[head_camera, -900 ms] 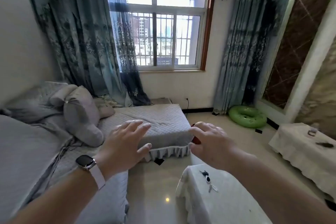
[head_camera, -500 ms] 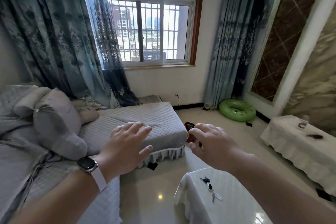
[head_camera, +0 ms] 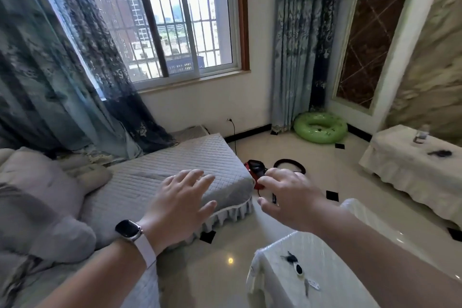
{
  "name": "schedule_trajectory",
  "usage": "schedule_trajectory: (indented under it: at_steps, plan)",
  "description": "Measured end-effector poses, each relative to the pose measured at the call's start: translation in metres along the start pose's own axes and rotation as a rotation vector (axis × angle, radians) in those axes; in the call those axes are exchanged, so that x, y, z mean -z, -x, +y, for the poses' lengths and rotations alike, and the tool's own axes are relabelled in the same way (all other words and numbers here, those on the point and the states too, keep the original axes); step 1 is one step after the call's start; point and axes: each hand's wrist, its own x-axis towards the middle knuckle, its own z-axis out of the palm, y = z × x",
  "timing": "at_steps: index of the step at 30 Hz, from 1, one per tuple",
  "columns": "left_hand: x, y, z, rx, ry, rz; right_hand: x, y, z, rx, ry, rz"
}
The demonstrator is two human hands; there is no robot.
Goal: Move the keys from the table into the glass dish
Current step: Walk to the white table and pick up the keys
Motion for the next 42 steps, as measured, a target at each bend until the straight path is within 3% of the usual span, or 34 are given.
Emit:
schedule_trajectory:
  at_steps: [13,23,31,42]
  plan:
    - [-0.069,-0.156,0.022,-0.186,0.057,-0.016,-0.024,-0.053,0.114,-0.167,0.032,-0.049]
    - [-0.154,-0.244,0.049,-0.503,0.189,-0.123,-0.078,-0.037,0.162,-0.516,0.027,-0.115]
    - [-0.235,-0.322,0.042,-0.732,0.283,-0.247,-0.137,-0.042,0.162,-0.853,-0.019,-0.203]
    - [-0.356,-0.325,0.069,-0.9,0.409,-0.476,-0.24,-0.009,0.154,-1.207,-0.191,-0.31]
